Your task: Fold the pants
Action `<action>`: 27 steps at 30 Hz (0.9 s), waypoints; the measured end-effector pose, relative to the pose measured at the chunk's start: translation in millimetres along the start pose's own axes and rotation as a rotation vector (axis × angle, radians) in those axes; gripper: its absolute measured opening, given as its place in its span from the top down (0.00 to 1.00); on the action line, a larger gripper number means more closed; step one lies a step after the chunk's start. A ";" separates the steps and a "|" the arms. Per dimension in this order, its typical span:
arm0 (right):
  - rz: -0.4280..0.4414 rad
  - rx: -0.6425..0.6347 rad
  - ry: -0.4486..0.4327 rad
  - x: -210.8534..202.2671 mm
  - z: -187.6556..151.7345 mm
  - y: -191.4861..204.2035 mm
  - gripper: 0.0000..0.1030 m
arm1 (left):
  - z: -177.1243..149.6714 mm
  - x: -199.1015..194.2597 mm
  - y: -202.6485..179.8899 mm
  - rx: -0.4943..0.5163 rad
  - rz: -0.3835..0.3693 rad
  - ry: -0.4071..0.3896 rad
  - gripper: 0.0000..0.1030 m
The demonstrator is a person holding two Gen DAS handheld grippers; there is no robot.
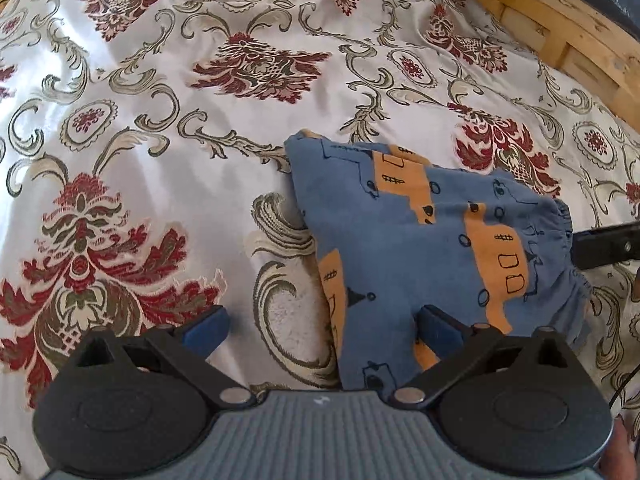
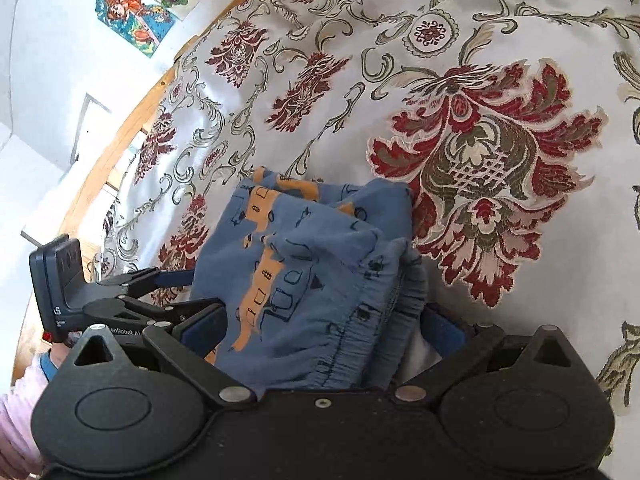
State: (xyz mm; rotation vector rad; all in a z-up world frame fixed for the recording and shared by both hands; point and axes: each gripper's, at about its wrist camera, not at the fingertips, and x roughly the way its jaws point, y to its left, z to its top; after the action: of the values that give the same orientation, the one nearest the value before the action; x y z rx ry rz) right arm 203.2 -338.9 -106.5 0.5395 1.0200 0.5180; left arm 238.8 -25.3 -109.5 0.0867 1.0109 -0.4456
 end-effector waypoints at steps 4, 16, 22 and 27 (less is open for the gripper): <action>0.023 0.050 -0.016 -3.3 -0.3 -6.6 0.01 | -0.4 -2.2 -0.9 0.002 0.002 0.000 0.00; -0.057 0.113 -0.044 -5.2 -4.0 -14.1 0.65 | 0.6 -9.5 -2.5 0.014 -0.117 0.020 0.38; -0.131 -0.026 -0.084 -6.8 -10.0 12.8 0.72 | 1.6 -13.7 -3.5 -0.006 -0.118 0.019 0.63; -0.228 -0.252 -0.181 -13.2 -19.0 53.8 0.76 | 3.8 -24.9 -9.1 -0.054 -0.086 -0.005 0.85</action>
State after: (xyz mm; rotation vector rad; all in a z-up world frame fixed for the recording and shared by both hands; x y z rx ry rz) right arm 172.6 -303.2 -71.6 0.2368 0.8167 0.3797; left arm 227.0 -26.6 -85.5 -0.0064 1.0241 -0.4964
